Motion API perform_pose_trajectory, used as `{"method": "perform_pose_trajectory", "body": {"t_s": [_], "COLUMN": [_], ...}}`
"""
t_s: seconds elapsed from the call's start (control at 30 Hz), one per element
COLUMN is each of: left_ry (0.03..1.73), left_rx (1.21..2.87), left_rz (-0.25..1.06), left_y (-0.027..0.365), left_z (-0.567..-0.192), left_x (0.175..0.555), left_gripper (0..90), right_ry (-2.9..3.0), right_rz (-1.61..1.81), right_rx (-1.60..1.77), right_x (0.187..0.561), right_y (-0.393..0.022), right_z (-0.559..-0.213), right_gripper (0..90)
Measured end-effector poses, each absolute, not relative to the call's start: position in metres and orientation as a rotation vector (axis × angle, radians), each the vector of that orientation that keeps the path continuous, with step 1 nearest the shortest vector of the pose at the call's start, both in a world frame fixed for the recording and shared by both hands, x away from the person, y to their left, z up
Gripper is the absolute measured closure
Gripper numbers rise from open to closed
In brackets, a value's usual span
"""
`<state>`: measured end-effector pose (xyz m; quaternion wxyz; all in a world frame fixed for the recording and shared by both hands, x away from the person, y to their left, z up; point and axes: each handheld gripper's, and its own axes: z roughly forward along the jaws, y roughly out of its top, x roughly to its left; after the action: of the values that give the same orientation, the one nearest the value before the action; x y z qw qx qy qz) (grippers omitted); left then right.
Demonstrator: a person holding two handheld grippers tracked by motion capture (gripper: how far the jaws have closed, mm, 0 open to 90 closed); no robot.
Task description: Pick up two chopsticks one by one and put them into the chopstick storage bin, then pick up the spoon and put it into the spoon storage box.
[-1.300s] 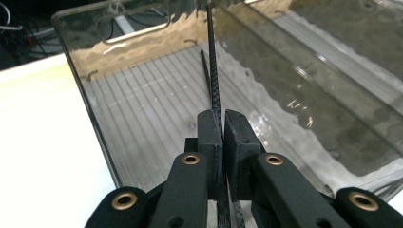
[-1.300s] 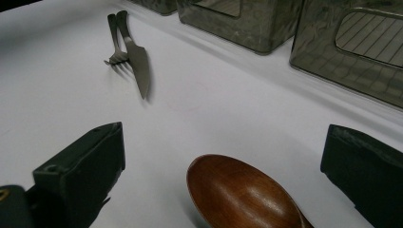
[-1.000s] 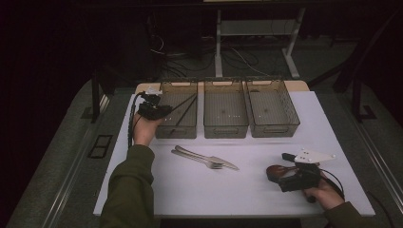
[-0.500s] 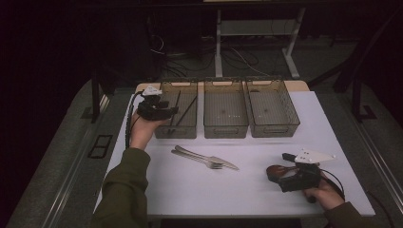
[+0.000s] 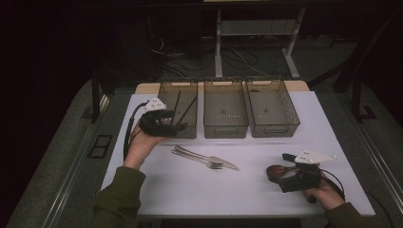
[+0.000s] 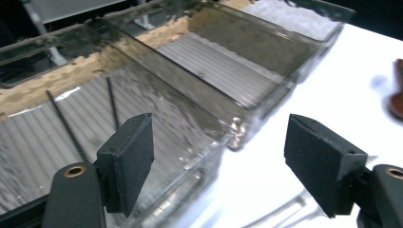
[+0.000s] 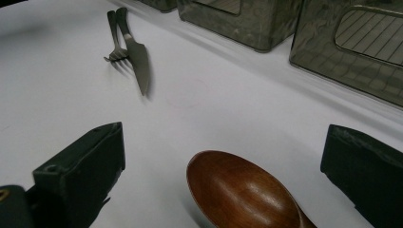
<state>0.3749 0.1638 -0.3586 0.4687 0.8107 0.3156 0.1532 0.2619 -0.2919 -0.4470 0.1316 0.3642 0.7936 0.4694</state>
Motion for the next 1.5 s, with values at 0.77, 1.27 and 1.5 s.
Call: {"method": "perform_pose_trajectory", "body": {"t_s": [0.77, 1.27, 1.5], "left_ry": [0.677, 0.709, 0.721], "left_rx": [1.963, 1.948, 1.975], "left_rz": [0.318, 0.308, 0.274], "left_y": [0.163, 0.171, 0.168], "left_z": [-0.409, -0.434, -0.437], "left_x": [0.292, 0.270, 0.272], "left_gripper": [11.6, 0.0, 0.0], "right_ry": [2.287, 2.313, 2.373], "right_rz": [1.368, 1.391, 1.344], "right_rx": [1.055, 1.031, 1.016], "right_x": [0.261, 0.260, 0.266], "right_y": [-0.294, -0.293, -0.291], "right_z": [-0.445, -0.442, -0.434], "right_gripper": [0.3, 0.3, 0.4]}}
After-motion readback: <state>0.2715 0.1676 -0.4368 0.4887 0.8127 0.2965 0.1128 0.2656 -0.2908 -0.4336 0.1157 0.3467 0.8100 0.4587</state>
